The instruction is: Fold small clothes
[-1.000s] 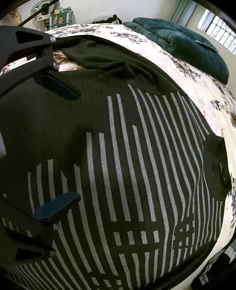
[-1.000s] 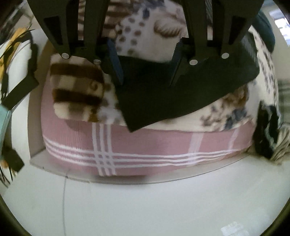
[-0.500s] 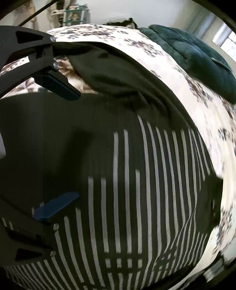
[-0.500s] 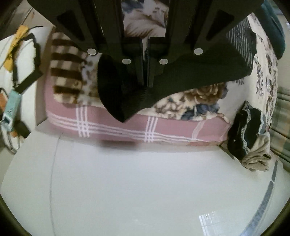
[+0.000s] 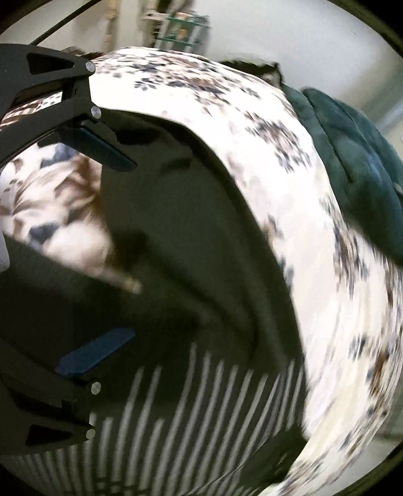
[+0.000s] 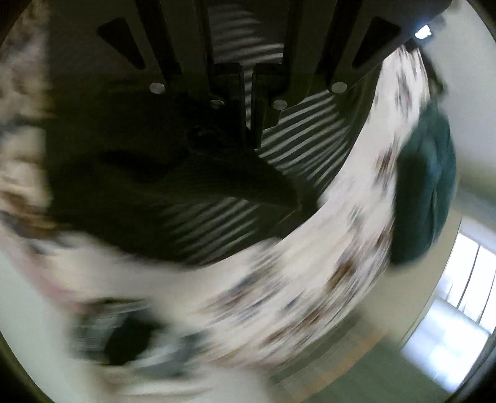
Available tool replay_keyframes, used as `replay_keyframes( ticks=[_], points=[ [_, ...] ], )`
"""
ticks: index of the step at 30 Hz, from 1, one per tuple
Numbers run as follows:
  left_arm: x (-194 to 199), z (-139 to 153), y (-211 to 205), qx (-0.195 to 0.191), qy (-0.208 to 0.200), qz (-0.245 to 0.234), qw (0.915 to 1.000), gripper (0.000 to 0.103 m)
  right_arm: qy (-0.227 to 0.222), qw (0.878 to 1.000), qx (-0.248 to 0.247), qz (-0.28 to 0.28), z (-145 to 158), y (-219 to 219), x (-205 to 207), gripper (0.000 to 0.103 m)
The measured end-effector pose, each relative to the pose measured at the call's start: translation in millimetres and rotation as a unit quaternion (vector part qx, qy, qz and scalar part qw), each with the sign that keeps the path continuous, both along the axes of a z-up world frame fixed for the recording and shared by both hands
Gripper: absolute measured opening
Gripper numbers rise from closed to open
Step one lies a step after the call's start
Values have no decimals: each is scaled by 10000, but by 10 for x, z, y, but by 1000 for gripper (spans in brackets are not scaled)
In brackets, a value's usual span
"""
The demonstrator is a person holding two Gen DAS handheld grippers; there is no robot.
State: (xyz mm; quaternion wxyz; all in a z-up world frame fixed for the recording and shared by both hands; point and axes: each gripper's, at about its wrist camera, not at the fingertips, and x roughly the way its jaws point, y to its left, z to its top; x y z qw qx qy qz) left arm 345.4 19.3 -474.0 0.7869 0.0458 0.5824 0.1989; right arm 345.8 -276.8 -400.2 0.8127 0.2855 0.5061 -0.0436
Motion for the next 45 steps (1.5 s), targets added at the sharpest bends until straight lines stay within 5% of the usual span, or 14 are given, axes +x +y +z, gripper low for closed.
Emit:
replay_keyframes(
  ticks=[5,9,12,14,16,22,27,32,35,36,37,39,42,45],
  points=[
    [-17,-71,442,9,-32,400,9992,103,314,9904,-174,1335,-496,1588,589,2],
    [-55,-151,664,25,104,484,9988,103,584,9770,-125,2048,-723,2203,753,2],
    [-73,-140,779,-28,140,487,9987,103,963,9668,538,2307,-856,2147,677,8],
    [-95,-85,845,-111,99,458,9988,103,922,9682,1037,2082,-771,1842,507,42],
    [-129,-23,889,-176,63,437,9989,103,803,9756,1078,1738,-619,1451,265,57],
    [-530,182,1288,-461,8,856,9953,103,1418,9858,-298,847,-491,377,-677,77],
    [-1153,102,1803,-1172,180,1639,9793,103,2135,9745,-419,558,-814,26,-1243,81],
    [-1464,-287,1916,-1461,542,1636,9741,102,2448,9671,-309,616,-1045,170,-1422,81],
    [-1366,-519,2057,-1735,569,1747,9675,75,2442,9662,-338,748,-1070,326,-1453,81],
    [-1322,-563,2118,-1809,510,1793,9657,46,2420,9663,-367,797,-1063,362,-1460,81],
    [-1278,-593,2183,-1943,438,1822,9629,5,2391,9664,-416,849,-1054,401,-1464,81],
    [-1213,-544,2367,-2211,149,1965,9551,4,2363,9653,-535,978,-1039,479,-1490,81],
    [-1125,-194,2767,-1834,-395,2044,9607,5,2349,9639,-620,1091,-1021,583,-1533,81],
    [-1097,14,3277,-1824,-847,2362,9507,15,2340,9637,-648,1114,-1002,637,-1575,81]
  ],
)
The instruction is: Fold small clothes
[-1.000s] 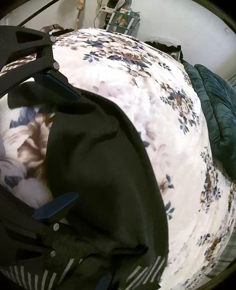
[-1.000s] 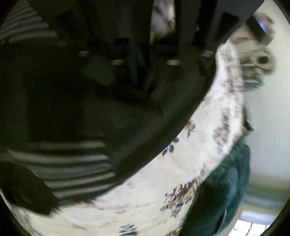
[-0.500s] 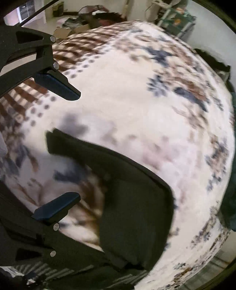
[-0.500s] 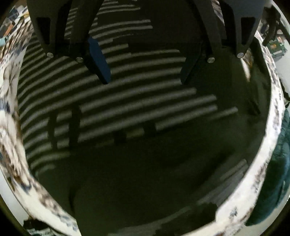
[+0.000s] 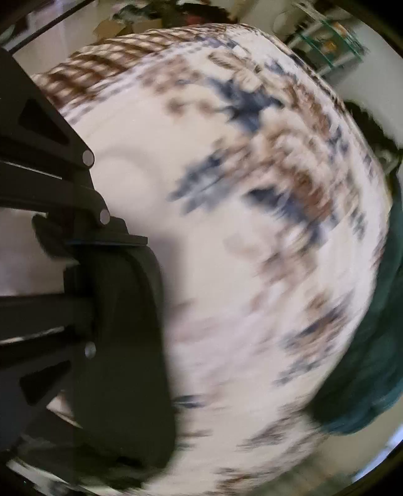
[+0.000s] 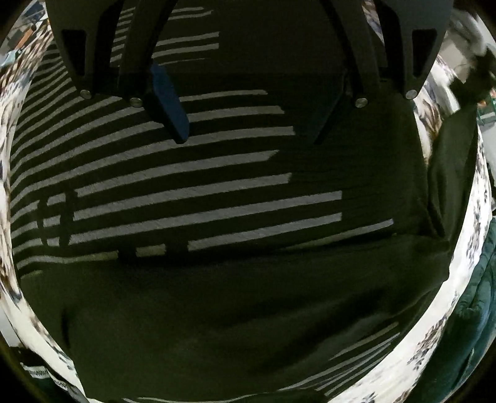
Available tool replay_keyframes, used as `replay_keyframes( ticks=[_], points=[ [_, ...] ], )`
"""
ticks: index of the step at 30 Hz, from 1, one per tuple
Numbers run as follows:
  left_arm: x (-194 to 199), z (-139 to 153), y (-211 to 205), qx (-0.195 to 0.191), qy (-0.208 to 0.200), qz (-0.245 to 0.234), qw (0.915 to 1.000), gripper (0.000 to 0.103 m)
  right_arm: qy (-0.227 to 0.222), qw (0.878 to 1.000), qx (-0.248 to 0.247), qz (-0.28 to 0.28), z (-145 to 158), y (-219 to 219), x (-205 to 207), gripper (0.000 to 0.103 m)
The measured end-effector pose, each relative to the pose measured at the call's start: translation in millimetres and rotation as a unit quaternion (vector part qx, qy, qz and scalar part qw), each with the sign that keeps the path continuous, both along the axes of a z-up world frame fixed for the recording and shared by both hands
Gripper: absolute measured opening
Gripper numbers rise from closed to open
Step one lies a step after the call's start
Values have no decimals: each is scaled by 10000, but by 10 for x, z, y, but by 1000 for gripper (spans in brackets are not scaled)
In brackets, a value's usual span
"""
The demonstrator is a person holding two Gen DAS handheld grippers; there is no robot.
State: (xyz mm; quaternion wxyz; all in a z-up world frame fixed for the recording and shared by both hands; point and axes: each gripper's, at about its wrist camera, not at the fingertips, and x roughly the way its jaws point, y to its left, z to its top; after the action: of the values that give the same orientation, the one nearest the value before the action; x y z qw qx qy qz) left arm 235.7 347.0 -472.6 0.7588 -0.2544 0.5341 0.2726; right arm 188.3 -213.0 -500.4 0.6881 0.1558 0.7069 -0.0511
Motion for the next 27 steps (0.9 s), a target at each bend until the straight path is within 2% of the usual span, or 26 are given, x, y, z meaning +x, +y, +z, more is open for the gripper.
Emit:
replay_keyframes(
  ticks=[1,2,4,6,11,14,16,20,21,22,23,24,25,27],
  points=[
    [22,12,127,-106,-74,38,9999,28,14,10000,5,-13,-6,14,3,81],
    [17,17,246,-192,-108,133,9997,32,37,10000,19,-45,-18,-10,-36,81],
    [-65,21,388,-466,-355,350,9977,52,82,9999,33,-118,-26,-26,-57,81],
    [-219,-2,433,-848,-558,645,9927,67,108,9998,45,-170,-20,-32,-76,81],
    [-519,-240,369,-2063,-1017,1530,9611,67,90,9998,42,-199,27,68,-40,81],
    [-354,-388,277,-2554,-1275,1832,9407,67,95,9998,35,-187,45,159,71,81],
    [-189,-463,321,-2632,-1382,1939,9349,67,93,9998,30,-189,48,171,68,81],
    [149,-638,479,-2654,-1300,2155,9307,67,119,9998,-19,-179,37,225,62,81],
    [211,-635,520,-2616,-1348,2184,9304,65,132,9998,-27,-176,34,227,40,81],
    [258,-591,557,-2467,-1423,2198,9330,57,140,9997,-31,-174,32,228,15,81],
    [294,-532,577,-2287,-1538,2137,9372,41,155,9997,-47,-168,28,228,-18,81],
    [317,-516,589,-2181,-1473,2056,9426,0,178,9997,-80,-159,21,225,-53,81],
    [326,-504,594,-2146,-1396,2010,9455,2,196,9996,-105,-160,14,219,-84,81],
    [224,-454,576,-2116,-1380,2019,9463,2,234,9994,-147,-196,-25,286,-32,81]
  ],
)
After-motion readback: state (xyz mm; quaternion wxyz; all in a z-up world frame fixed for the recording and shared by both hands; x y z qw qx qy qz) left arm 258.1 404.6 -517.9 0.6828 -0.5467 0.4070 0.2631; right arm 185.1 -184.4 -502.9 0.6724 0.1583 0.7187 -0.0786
